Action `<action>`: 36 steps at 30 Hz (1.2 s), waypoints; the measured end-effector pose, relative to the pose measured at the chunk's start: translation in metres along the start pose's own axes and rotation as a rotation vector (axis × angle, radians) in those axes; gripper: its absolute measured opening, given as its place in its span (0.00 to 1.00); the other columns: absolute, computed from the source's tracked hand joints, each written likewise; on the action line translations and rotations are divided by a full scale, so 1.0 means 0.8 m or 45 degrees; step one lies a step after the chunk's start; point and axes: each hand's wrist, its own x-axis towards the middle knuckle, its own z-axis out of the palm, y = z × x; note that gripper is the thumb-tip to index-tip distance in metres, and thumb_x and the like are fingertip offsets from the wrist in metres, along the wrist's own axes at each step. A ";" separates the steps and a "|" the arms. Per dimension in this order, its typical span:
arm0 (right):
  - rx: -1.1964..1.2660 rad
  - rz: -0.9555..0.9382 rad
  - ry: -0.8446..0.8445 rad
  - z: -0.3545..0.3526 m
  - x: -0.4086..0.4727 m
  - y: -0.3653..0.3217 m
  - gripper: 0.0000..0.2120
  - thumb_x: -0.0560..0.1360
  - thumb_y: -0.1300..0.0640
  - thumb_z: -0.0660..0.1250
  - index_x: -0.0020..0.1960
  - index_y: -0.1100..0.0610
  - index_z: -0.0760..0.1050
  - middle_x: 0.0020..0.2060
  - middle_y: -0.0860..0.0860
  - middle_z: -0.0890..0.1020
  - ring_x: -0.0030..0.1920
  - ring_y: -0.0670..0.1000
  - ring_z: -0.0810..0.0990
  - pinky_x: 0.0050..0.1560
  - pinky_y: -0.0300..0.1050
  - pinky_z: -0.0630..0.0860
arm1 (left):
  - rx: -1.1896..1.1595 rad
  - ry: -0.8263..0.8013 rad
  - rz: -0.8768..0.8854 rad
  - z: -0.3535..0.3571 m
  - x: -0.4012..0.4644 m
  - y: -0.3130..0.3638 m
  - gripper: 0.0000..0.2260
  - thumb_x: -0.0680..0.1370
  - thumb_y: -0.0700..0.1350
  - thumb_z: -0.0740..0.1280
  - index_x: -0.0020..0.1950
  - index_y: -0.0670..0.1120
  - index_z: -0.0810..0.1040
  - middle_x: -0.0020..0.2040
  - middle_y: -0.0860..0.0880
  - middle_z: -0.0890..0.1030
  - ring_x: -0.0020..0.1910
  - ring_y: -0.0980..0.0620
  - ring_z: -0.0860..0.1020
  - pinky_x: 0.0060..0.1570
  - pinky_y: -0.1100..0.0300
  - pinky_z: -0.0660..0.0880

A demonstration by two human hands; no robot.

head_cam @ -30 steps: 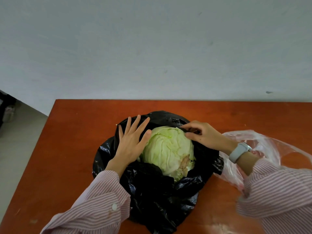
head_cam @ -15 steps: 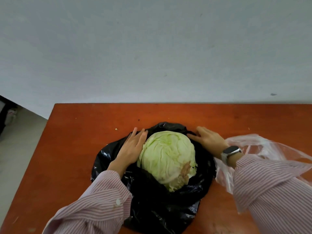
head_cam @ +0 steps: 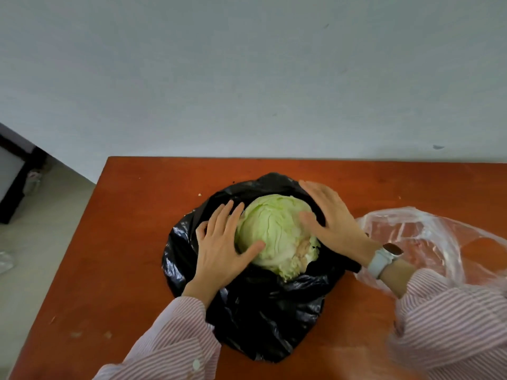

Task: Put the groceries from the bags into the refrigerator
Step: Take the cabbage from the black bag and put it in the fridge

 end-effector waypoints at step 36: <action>0.283 0.362 0.059 0.015 -0.023 -0.023 0.20 0.78 0.50 0.56 0.68 0.55 0.66 0.62 0.48 0.70 0.64 0.45 0.66 0.63 0.40 0.61 | -0.687 -0.019 -0.164 -0.012 -0.008 0.034 0.36 0.71 0.66 0.58 0.75 0.53 0.54 0.75 0.53 0.58 0.71 0.60 0.56 0.69 0.58 0.54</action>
